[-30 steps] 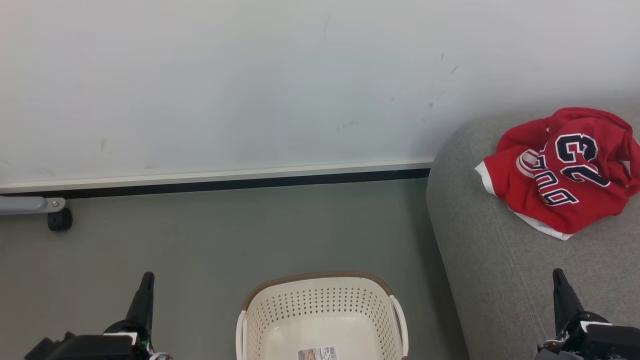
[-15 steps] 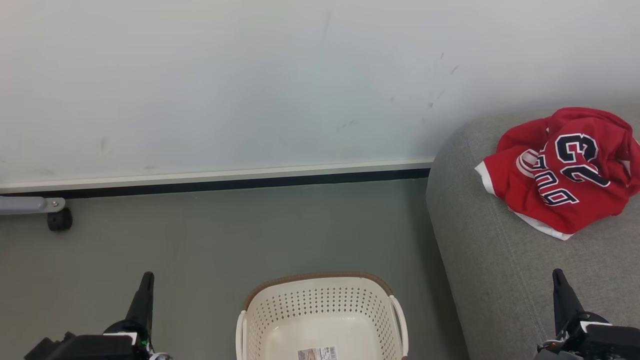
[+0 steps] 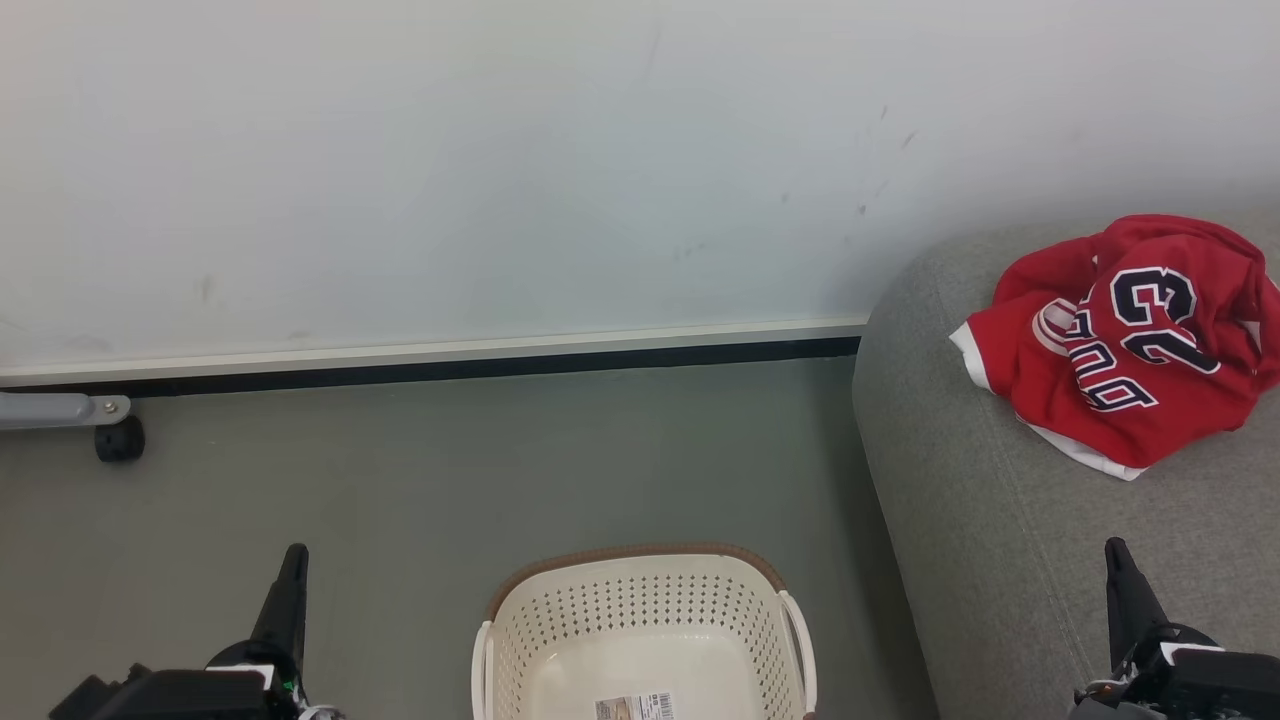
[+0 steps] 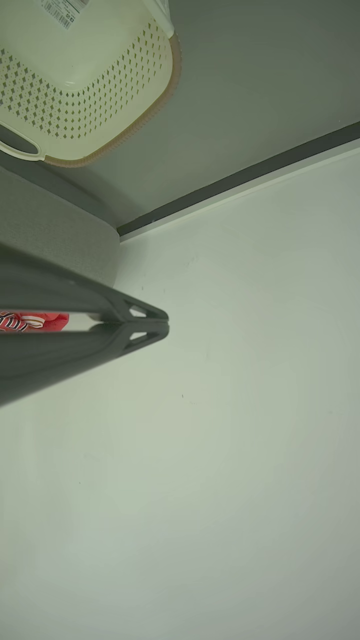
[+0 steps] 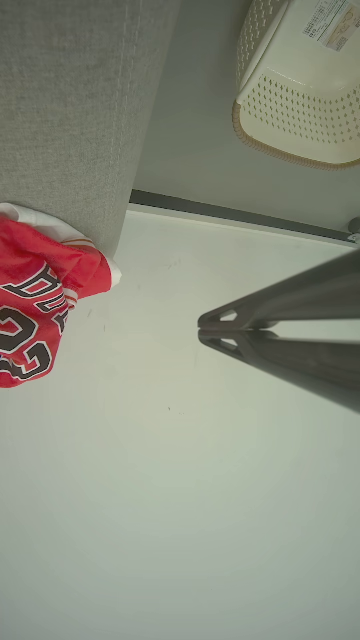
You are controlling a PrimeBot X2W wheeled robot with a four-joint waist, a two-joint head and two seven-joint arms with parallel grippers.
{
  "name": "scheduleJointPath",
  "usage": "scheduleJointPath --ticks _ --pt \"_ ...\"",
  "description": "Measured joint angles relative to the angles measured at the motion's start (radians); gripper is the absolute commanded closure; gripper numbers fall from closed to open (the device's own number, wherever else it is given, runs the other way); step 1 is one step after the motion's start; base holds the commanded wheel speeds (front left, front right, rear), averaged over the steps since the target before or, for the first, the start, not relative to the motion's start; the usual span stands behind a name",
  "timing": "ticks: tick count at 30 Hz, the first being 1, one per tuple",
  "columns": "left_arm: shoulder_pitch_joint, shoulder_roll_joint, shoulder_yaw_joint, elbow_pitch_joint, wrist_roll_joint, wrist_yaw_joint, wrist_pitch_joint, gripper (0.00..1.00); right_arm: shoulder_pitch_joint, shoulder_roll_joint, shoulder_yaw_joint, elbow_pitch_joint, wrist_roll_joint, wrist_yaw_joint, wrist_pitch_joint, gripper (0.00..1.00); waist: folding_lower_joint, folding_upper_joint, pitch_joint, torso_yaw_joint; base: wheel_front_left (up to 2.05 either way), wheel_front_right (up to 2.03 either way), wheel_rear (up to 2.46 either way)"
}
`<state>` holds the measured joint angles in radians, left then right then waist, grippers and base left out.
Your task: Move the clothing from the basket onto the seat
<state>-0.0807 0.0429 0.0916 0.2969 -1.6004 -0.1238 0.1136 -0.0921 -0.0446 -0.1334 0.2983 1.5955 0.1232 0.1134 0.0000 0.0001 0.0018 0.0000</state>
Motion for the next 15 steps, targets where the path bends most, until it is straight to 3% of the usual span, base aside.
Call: scheduleJointPath --ticks 15 --pt "0.0 0.0 0.0 0.0 0.0 0.0 0.0 1.0 0.0 0.0 0.0 0.0 0.0 0.0 0.0 1.0 0.0 0.0 0.0 0.0 0.0 0.0 0.0"
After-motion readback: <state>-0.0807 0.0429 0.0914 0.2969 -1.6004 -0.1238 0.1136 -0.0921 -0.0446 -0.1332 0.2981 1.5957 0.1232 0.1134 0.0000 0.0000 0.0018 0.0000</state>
